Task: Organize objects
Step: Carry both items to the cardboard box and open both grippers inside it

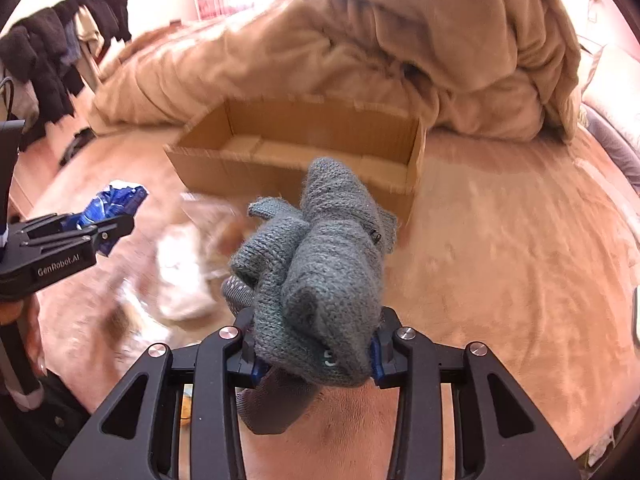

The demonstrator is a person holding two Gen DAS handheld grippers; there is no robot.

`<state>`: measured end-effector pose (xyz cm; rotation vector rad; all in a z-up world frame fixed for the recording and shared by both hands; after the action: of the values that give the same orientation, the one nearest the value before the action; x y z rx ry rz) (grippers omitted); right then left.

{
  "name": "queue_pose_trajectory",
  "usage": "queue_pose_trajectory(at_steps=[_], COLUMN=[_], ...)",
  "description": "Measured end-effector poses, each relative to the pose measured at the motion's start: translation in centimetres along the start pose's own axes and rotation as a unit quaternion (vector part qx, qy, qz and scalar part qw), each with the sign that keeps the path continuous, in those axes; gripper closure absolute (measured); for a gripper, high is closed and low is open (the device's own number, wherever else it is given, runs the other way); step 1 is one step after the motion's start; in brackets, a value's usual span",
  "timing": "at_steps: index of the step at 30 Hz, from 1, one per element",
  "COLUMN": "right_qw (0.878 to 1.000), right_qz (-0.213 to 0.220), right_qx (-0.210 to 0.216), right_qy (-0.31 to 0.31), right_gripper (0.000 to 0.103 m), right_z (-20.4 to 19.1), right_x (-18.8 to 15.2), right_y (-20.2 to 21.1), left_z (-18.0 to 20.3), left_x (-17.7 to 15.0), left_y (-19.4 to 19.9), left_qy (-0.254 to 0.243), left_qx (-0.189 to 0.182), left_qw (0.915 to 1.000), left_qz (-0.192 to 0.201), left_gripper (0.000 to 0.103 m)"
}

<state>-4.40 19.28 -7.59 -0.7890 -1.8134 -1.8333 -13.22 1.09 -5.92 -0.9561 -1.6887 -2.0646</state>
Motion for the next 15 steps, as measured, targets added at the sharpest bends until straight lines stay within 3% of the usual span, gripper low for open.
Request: queue_pose_trajectory(at_steps=[8, 15], right_qw=[0.999, 0.998], right_qz=[0.05, 0.063], right_qx=[0.011, 0.002], right_qy=[-0.009, -0.011], right_gripper=[0.063, 0.063], right_z=[0.0, 0.7], right_x=[6.2, 10.3], right_y=[4.2, 3.6], left_z=[1.9, 2.3], left_x=[6.8, 9.5], left_y=[1.9, -0.4], left_qy=[-0.016, -0.019], left_qx=[-0.019, -0.026], left_qw=[0.9992, 0.9993], left_qz=[0.033, 0.019], left_gripper=[0.061, 0.061])
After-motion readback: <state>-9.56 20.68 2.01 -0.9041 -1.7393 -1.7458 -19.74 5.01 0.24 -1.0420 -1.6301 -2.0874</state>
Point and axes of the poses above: each gripper's, at about its wrist camera, not at the fingertips, and y roughly against the way its jaws point, z to its right, x to its top, the point moved 6 cm from there along -y, roughly the way its jaws point, and after that the axes turned 5 degrees about -x, right-handed, at the moved point
